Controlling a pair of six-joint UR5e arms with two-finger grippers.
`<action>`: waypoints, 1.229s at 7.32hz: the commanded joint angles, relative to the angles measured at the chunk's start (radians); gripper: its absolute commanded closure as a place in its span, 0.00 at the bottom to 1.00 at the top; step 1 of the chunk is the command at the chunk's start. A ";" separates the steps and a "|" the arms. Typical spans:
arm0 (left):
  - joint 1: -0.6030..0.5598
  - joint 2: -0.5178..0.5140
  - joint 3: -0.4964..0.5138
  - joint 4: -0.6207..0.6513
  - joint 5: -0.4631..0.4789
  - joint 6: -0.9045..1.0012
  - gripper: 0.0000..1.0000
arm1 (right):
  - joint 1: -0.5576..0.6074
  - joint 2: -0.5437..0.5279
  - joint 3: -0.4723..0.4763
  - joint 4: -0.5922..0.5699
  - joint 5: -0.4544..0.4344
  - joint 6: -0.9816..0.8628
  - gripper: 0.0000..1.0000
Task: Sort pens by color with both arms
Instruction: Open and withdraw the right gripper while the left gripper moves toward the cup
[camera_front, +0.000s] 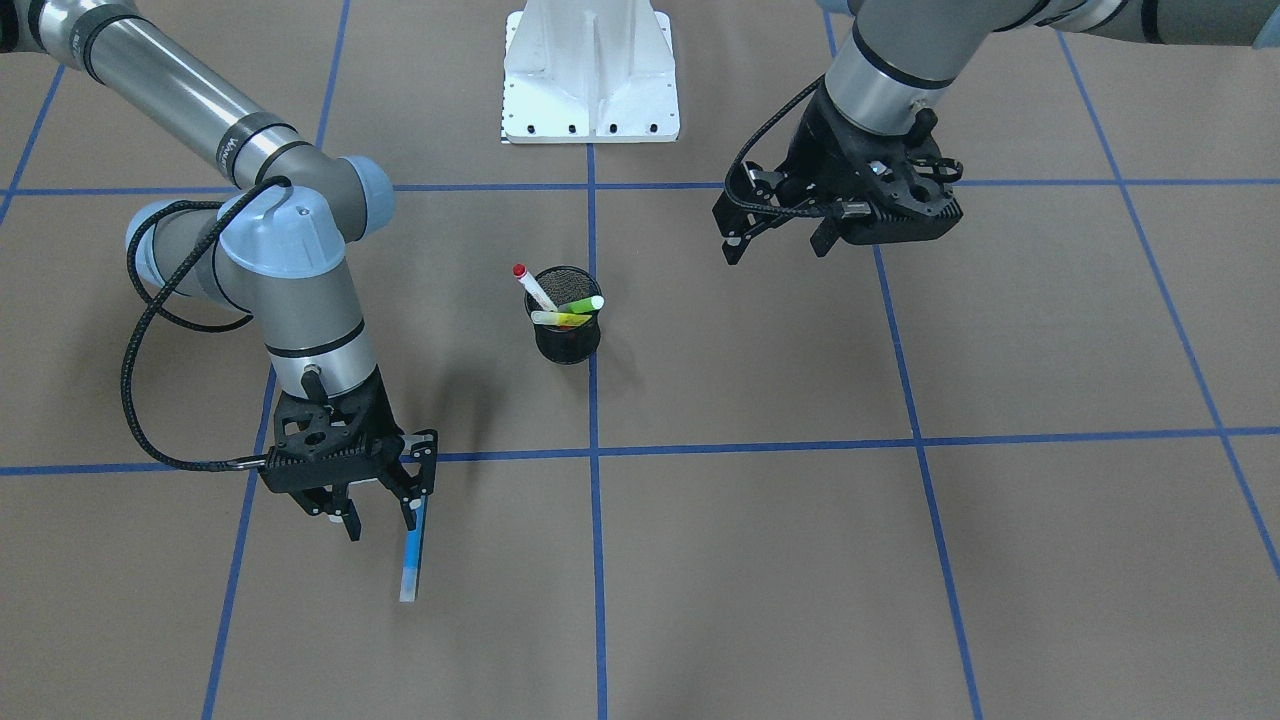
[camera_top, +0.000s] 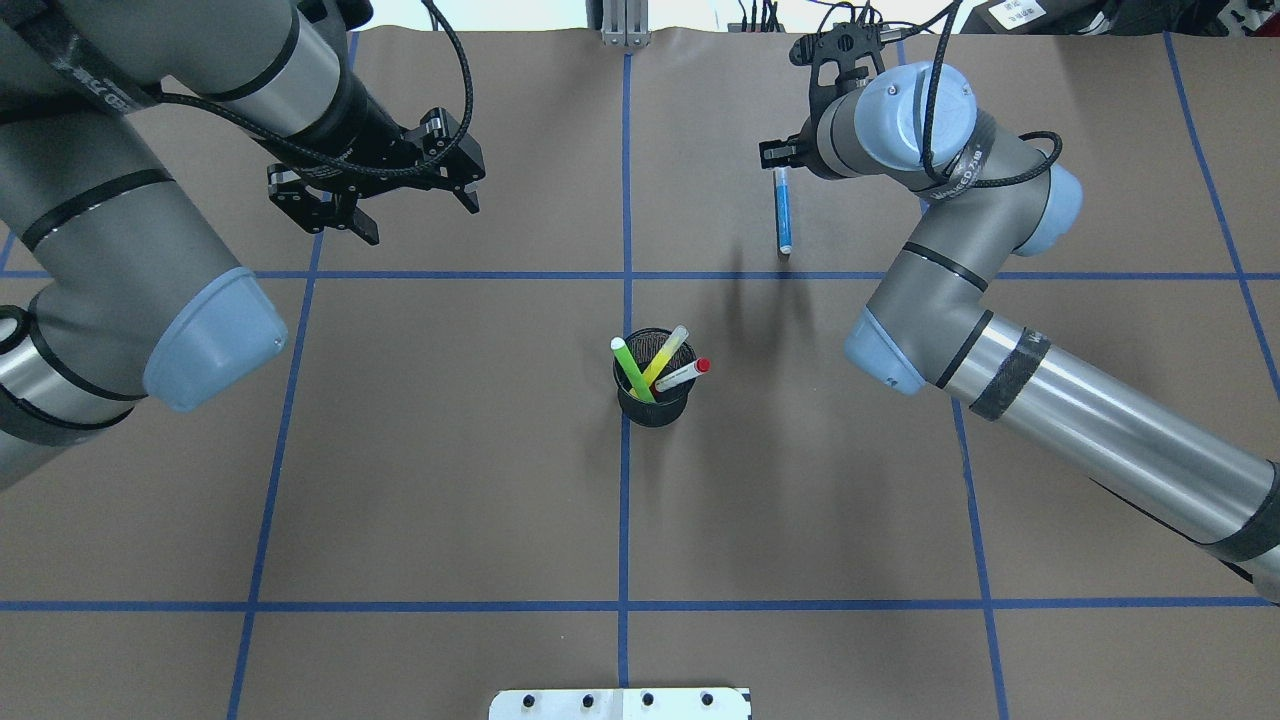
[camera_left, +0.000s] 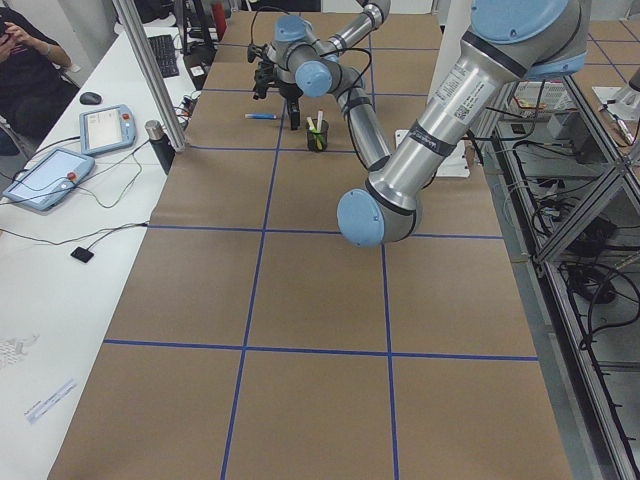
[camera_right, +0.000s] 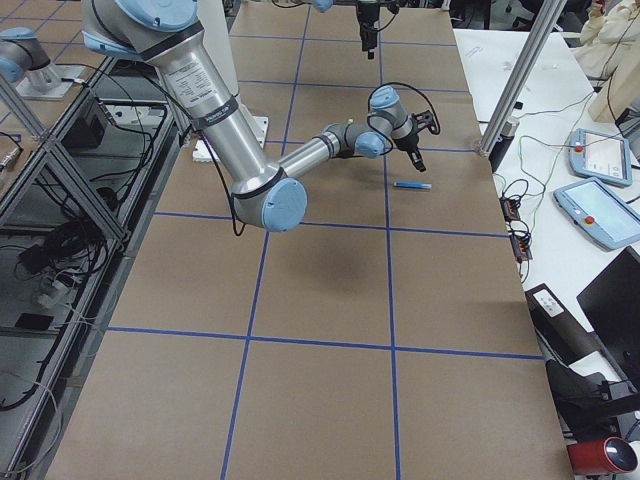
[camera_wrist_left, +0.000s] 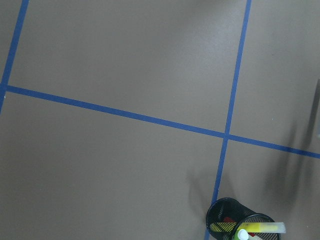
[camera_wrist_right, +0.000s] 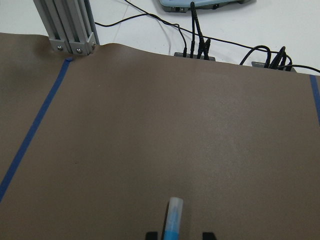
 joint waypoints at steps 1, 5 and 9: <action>0.000 -0.047 0.045 0.015 -0.001 -0.019 0.00 | 0.055 -0.038 0.013 -0.002 0.191 -0.023 0.02; 0.030 -0.171 0.148 0.064 -0.010 -0.203 0.00 | 0.221 -0.080 0.013 -0.202 0.472 -0.279 0.02; 0.109 -0.323 0.285 0.171 -0.012 -0.266 0.00 | 0.316 -0.077 0.012 -0.341 0.602 -0.453 0.02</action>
